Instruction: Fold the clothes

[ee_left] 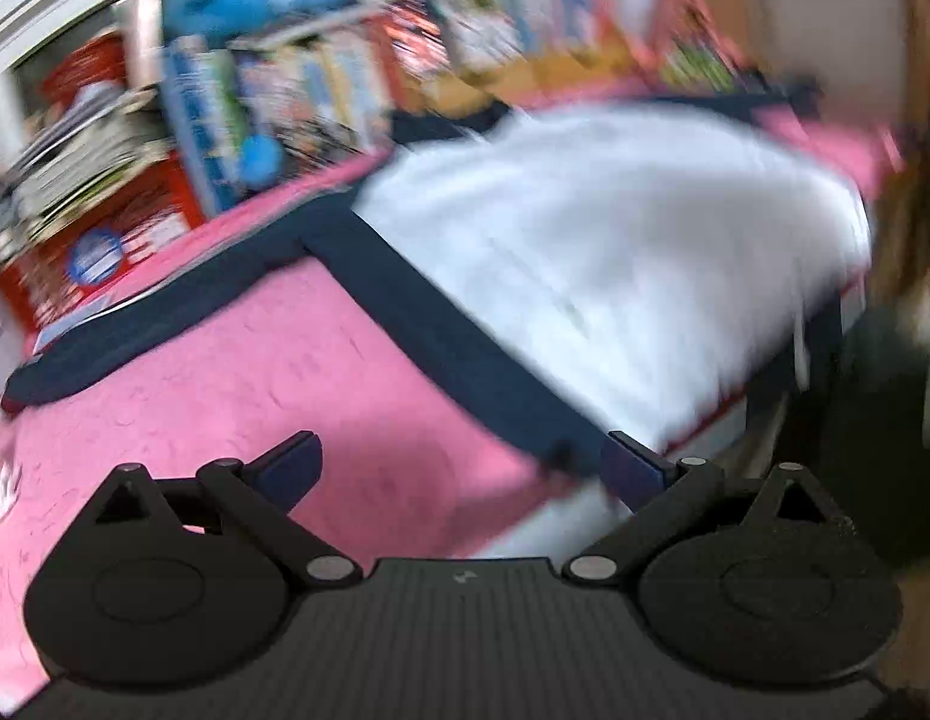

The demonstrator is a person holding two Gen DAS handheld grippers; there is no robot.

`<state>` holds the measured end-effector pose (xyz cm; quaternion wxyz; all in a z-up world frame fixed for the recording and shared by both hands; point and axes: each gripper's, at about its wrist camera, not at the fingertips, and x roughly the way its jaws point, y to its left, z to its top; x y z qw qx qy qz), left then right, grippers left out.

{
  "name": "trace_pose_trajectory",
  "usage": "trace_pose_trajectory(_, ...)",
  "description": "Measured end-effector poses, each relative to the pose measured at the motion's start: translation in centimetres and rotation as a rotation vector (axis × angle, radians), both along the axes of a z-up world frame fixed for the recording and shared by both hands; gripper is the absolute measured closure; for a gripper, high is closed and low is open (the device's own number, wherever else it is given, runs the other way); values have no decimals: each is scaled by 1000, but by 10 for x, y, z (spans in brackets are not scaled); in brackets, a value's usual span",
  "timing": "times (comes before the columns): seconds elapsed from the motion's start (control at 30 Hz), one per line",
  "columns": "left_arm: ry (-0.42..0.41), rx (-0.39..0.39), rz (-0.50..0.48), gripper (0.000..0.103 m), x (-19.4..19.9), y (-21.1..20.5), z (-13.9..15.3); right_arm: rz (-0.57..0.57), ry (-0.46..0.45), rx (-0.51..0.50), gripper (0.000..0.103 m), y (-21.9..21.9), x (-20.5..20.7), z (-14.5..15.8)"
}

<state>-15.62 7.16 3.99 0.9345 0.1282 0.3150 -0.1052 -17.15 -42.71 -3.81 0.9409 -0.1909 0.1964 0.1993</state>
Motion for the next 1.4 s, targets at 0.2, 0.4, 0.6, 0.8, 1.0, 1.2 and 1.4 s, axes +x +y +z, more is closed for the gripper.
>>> trace_pose_trajectory(0.2,36,-49,-1,35,90,-77,17,-52,110,380,33,77,69,26)
trace_pose_trajectory(0.4,182,-17,-13,63,187,-140,-24,-59,245,419,45,143,108,9)
trace_pose_trajectory(0.6,229,-59,67,63,254,-147,-36,-93,255,415,45,174,107,-1)
trace_pose_trajectory(0.8,225,-46,146,58,315,-151,-38,-119,258,339,44,210,130,-4)
trace_pose_trajectory(1.0,197,-67,254,49,383,-157,-44,-146,200,245,41,233,129,-10)
trace_pose_trajectory(1.2,148,-25,340,32,442,-155,-50,-114,168,263,41,229,121,-16)
trace_pose_trajectory(1.4,150,-45,394,12,476,-144,-54,-106,160,271,41,229,119,-16)
